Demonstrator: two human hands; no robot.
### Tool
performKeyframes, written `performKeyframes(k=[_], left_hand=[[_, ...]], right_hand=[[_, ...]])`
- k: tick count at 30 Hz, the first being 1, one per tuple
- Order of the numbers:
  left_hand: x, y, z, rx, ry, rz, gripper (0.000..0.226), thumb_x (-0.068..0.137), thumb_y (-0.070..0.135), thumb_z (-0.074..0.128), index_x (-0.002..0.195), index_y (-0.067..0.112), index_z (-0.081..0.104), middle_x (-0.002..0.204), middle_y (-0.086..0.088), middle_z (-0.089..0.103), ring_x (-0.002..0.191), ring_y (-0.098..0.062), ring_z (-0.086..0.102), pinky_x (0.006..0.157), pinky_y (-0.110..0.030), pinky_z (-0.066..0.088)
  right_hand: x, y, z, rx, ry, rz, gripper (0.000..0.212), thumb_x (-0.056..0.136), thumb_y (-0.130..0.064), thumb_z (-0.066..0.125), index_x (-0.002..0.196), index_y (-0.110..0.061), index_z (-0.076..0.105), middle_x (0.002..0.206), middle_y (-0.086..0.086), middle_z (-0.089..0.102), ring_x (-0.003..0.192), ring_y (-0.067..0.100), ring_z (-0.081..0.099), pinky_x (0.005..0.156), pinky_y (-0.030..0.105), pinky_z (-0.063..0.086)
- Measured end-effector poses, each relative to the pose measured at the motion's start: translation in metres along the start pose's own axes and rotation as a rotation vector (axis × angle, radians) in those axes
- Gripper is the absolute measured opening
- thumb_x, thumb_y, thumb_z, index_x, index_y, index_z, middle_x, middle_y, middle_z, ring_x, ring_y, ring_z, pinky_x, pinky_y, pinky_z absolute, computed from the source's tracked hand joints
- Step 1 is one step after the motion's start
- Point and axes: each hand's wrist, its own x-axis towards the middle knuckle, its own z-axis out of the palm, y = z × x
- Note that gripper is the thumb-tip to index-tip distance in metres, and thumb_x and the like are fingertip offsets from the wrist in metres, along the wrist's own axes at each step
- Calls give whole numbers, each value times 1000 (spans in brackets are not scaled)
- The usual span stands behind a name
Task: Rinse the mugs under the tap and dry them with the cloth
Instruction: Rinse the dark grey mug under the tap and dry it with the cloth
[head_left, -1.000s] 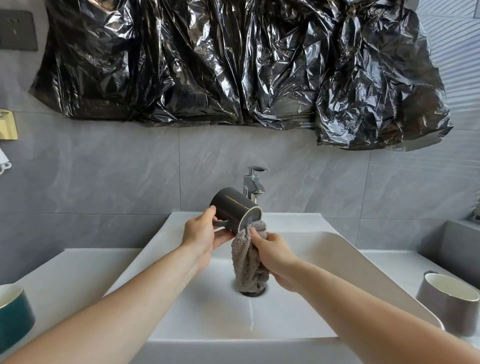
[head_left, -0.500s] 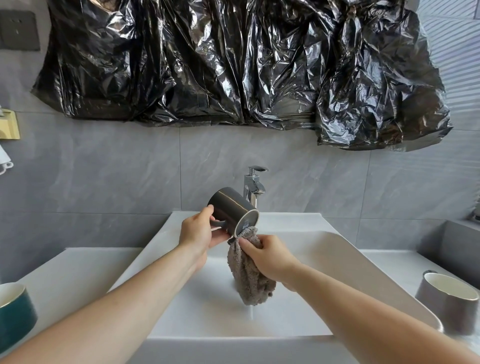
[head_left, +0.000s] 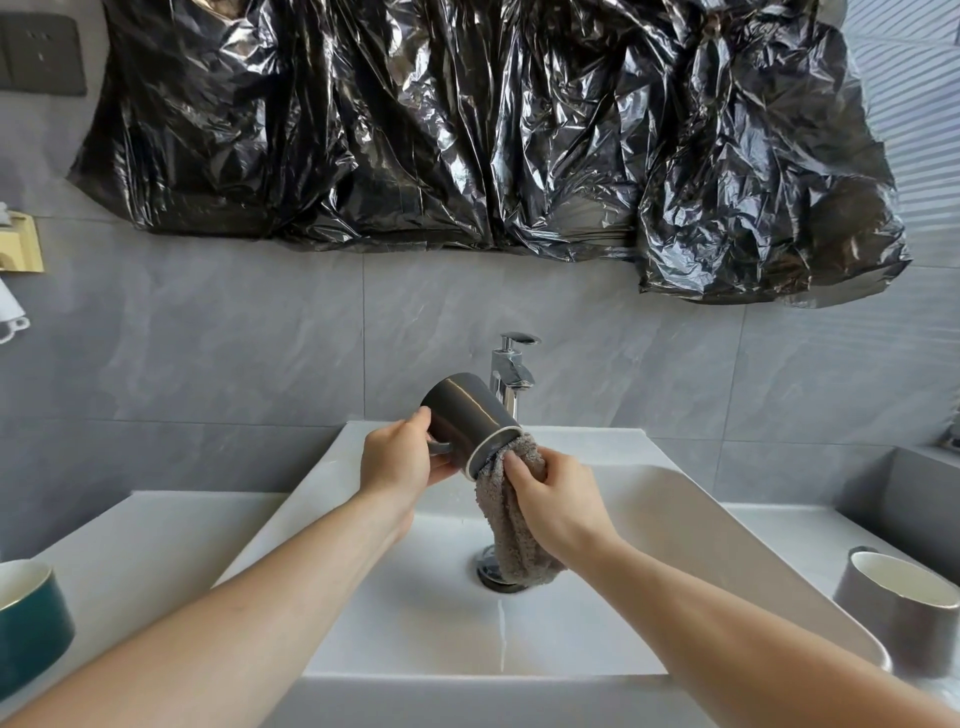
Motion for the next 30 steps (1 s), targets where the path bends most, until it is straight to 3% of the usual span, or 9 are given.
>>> performKeyframes(k=[2,6,8,12,16,20,23,26,30], left_hand=[[2,-1,-2,-7,19,4,34,103,23,58,72,10,55,70,-14,75,64,-28,78,52,-31,61],[5,-5,-4,76,45,0,25,102,27,58,86,9,67,90,-19,77,76,-33,79,65,-42,66],[5,-6,-5,95,34,6,29,102,27,58,81,9,66,92,-22,76,79,-34,79,70,-44,67],[2,-4,-3,125,15,90,46,104,25,55,61,10,50,80,-21,69,86,-38,74,75,-47,66],[-5,1,-1,217,31,199,50,104,28,56,57,12,50,65,-6,59,74,-30,62,85,-55,62],[-16,8,-2,301,-79,279,45,87,40,56,48,20,47,57,-1,49,70,-24,48,76,-46,44],[-17,5,-1,291,-212,268,49,92,29,57,46,23,44,61,-6,45,71,-22,41,76,-41,32],[-15,0,-2,335,-285,234,50,103,12,51,54,16,43,62,-6,49,70,-21,43,75,-36,33],[-14,0,-4,446,-293,216,45,103,7,48,58,11,46,64,-5,55,66,-15,48,62,-19,38]], right_hand=[[-3,-4,-1,-27,36,-53,35,96,-49,59,77,-20,66,73,-5,70,78,21,66,69,33,50],[-6,-9,-5,-9,112,-147,28,94,-48,60,82,-23,66,71,-6,70,77,18,66,70,37,54],[-7,-11,-7,17,126,-175,23,93,-47,60,82,-28,66,70,-9,70,74,13,65,68,35,53],[-9,-12,-12,90,132,-176,18,91,-48,58,81,-34,66,69,-14,70,69,5,63,63,28,50],[-8,-13,-14,80,198,-258,19,92,-51,55,91,-34,65,73,-13,69,73,7,63,65,23,50],[-4,-11,-8,167,145,-223,17,98,-47,53,100,-36,66,88,-11,72,89,5,66,81,26,51],[2,-2,-7,385,-14,24,25,105,-47,51,109,-31,71,101,-10,78,101,9,71,98,37,54],[5,6,-10,509,-131,175,29,108,-44,49,116,-28,71,112,-3,78,111,16,71,109,46,51],[5,9,-10,495,-118,141,24,108,-39,49,121,-30,67,115,0,77,114,21,70,110,51,50]])
